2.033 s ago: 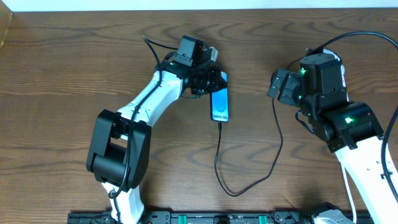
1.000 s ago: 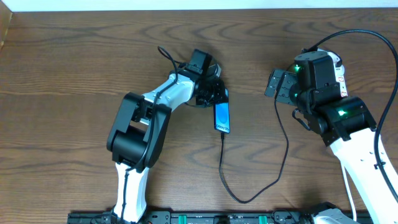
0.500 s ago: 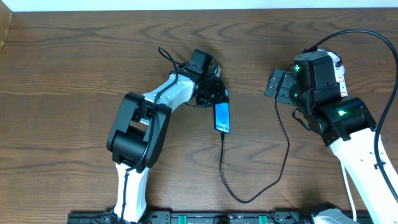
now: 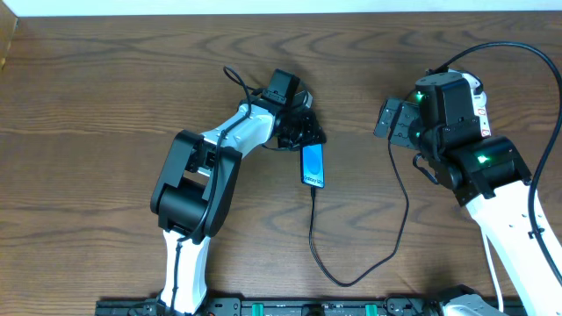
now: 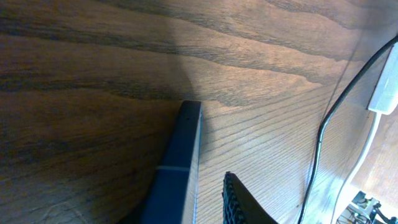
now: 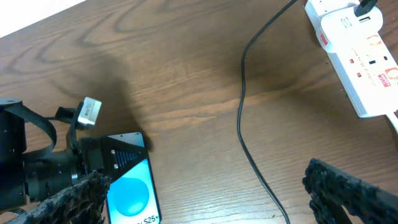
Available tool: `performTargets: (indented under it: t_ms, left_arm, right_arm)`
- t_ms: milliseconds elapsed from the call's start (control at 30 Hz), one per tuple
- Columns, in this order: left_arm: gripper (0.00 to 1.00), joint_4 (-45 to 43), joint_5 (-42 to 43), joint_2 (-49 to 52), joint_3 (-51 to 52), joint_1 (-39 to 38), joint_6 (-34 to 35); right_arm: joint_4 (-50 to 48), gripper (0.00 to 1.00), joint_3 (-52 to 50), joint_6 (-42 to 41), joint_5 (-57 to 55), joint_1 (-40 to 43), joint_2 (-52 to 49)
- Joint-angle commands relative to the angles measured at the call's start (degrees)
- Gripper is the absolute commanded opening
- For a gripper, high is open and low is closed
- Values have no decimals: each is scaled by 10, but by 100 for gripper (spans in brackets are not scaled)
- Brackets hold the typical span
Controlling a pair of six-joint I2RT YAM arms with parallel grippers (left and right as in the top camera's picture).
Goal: Plug charger to phone and switch on socket
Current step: 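Tilt the phone down and lay it flat with the left gripper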
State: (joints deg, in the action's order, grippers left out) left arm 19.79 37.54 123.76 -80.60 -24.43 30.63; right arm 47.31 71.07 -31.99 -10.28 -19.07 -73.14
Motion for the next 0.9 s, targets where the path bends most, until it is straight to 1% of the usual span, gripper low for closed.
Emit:
performTargets:
  t_ms: [0,67,100,133,200,233,367,467,600,700,867]
  left_arm:
    - [29,5,-7,-1,-5,1,1]
    - [30,5,-7,-1,-5,1,1]
    - [34,5,-7,-1,-5,1,1]
    - [40,5,-7,-1,-5,1,1]
    - [46,5,-7,-1,-5,1,1]
    - [53,5,-7,-1,-5,1,1]
    - [58,5,-7,-1,-5,1,1]
    - [64,5,-7,-1,-5,1,1]
    - [76,5,-7,-1,-5,1,1]
    - [82,5,-7,-1,-5,1,1]
    - [88,5,-7,-1,-5,1,1]
  right_arm:
    - [1,99,0,-3,-5,-1,-4]
    - [1,99,0,-3,-5,-1,-4]
    - [1,99,0,-3,-5,-1,-4]
    - [1,99,0,-3,-5,-1,-4]
    - [1,99,0,-3,-5,-1,-4]
    - [1,99,0,-3,-5,-1,-4]
    - [1,99,0,-3,-2,-1,-4]
    - [1,99,0,-3,-1,-1,-4]
    - [1,99,0,-3,-1,-1,-4]
    - [1,99,0,-3,-1,-1,-4]
    - [1,99,0,-3,-1,-1,-4]
